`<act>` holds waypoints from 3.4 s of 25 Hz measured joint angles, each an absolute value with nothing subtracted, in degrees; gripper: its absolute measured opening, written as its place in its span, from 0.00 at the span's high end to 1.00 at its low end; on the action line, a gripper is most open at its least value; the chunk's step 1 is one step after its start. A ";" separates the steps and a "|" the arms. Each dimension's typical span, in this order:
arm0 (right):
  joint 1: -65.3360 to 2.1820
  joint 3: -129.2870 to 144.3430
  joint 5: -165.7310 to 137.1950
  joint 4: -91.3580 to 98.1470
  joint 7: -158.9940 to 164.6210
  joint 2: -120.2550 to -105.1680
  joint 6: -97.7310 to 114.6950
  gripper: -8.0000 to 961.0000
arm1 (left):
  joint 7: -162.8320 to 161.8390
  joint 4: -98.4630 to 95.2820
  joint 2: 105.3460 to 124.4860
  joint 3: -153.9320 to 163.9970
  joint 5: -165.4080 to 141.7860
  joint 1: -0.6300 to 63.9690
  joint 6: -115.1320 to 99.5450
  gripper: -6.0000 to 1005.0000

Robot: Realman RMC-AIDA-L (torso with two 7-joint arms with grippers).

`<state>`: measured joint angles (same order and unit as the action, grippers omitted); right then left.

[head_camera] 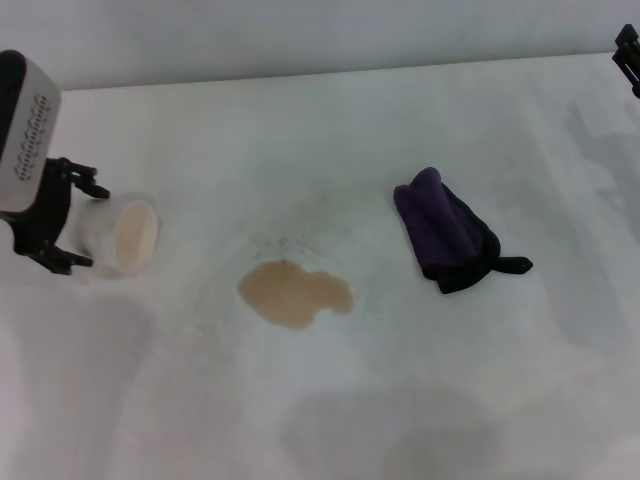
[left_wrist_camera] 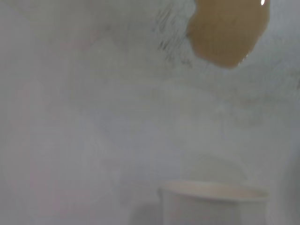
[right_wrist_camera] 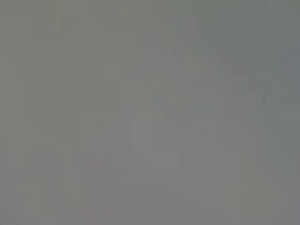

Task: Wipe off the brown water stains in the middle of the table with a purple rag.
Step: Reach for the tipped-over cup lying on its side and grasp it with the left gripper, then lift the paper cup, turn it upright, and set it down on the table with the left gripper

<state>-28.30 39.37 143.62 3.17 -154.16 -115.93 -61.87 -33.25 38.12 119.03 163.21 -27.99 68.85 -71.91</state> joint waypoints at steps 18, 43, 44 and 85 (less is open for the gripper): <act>-28.30 39.37 143.61 3.59 -154.16 -115.84 -62.14 0.09 | -33.31 33.64 119.00 163.12 -24.04 66.09 -68.23 0.16; -27.96 39.37 143.61 3.61 -154.16 -115.75 -62.22 0.10 | -23.20 18.69 118.54 163.07 30.17 46.43 -72.77 0.30; -28.06 39.38 143.60 3.59 -154.16 -115.75 -62.22 0.10 | -22.45 17.69 118.58 163.07 31.57 45.73 -72.72 0.30; -30.21 39.37 143.62 3.88 -154.16 -115.67 -58.36 0.10 | -13.79 -13.20 119.96 162.95 65.74 29.14 -49.53 0.30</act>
<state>-30.21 39.37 143.62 3.88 -154.16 -115.67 -58.36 -13.79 -13.20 119.96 162.95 65.74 29.14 -49.53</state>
